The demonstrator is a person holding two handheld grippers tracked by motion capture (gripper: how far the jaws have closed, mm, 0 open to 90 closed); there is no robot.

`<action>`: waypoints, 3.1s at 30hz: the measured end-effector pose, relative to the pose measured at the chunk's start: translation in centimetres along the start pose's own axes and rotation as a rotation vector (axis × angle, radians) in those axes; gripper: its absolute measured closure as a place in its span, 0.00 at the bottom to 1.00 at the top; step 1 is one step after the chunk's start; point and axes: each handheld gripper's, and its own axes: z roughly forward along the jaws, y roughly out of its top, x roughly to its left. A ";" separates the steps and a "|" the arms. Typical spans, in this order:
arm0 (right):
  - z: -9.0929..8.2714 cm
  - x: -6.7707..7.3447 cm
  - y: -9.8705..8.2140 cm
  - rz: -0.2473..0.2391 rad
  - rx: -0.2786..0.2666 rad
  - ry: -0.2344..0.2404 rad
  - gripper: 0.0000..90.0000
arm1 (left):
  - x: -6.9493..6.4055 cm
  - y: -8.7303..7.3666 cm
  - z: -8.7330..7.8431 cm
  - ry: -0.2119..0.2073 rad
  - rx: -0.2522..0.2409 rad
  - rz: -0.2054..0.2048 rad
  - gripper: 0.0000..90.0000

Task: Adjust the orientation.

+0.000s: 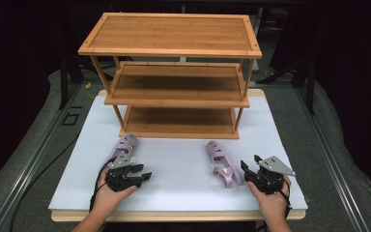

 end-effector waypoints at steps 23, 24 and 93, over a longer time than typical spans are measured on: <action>-0.4 0.5 0.4 -0.029 -0.017 0.019 0.48 | -0.3 1.3 -3.3 0.041 -0.042 0.009 0.56; -0.3 0.5 0.4 -0.027 -0.022 0.019 0.47 | -0.3 1.4 -3.6 0.053 -0.046 0.009 0.56; -0.4 0.1 0.3 0.022 -0.033 -0.007 0.46 | 9.8 0.4 -6.6 0.249 0.221 -0.211 0.93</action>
